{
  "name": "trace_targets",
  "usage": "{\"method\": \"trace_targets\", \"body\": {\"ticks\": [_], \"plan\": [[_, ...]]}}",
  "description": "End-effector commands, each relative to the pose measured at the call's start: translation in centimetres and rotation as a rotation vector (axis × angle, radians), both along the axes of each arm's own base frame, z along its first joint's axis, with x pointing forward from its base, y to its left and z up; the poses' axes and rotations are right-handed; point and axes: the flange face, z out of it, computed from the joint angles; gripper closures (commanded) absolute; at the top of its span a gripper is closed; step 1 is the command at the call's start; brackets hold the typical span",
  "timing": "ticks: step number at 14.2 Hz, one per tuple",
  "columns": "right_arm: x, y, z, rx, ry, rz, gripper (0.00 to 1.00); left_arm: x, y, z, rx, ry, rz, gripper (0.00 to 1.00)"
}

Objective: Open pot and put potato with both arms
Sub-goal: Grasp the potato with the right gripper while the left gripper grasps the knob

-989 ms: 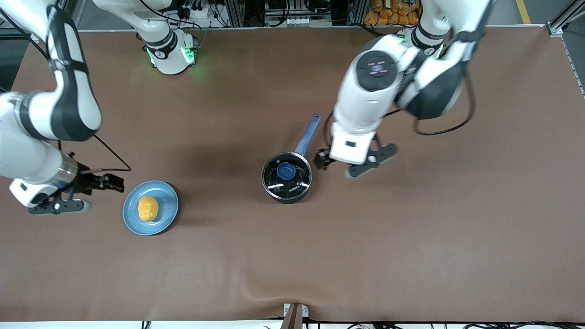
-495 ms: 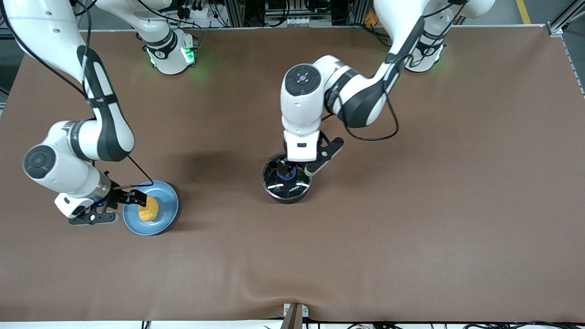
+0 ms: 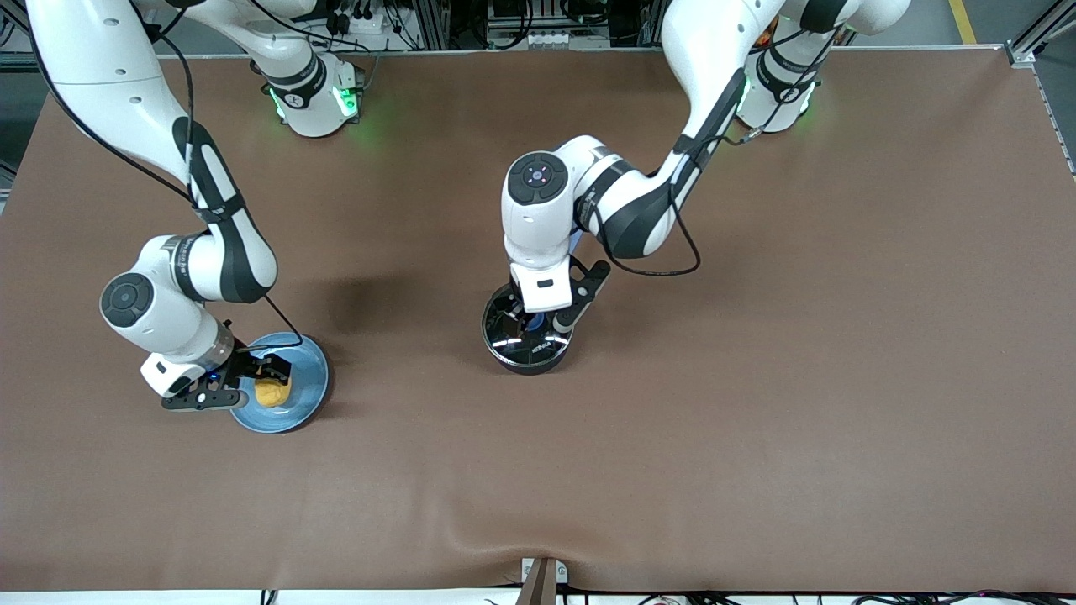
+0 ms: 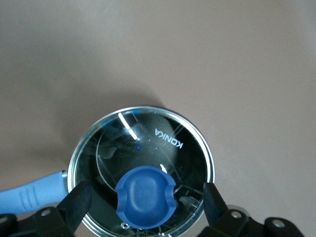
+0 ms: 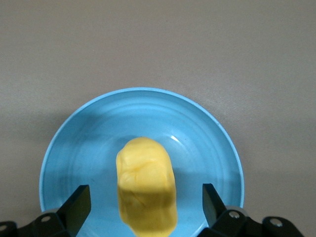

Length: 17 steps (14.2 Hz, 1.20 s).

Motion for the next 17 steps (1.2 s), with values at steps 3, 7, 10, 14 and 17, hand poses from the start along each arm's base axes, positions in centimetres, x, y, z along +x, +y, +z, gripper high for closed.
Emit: {"method": "trace_targets", "body": {"ticks": [3,7,10,14,17], "plan": [[-0.5,0.3,-2.9,0.01,-0.026,-0.008,0.0,-0.1,-1.5,-1.8,-0.02,-0.024,0.07,0.0],[-0.6,0.9,-3.0,0.018,-0.024,-0.002,0.43,-0.2,-1.5,-2.5,-0.015,-0.017,0.062,0.0],[-0.7,1.5,-2.4,0.028,-0.023,0.004,0.88,-0.2,-1.6,-2.8,-0.012,-0.013,0.055,0.0],[-0.5,1.8,2.5,0.036,-0.026,0.011,0.88,-0.4,-1.7,-3.1,-0.012,-0.005,0.054,0.04],[-1.5,1.6,9.7,0.047,0.013,0.013,0.88,-0.5,-1.7,-3.8,-0.005,0.002,0.037,0.08]]}}
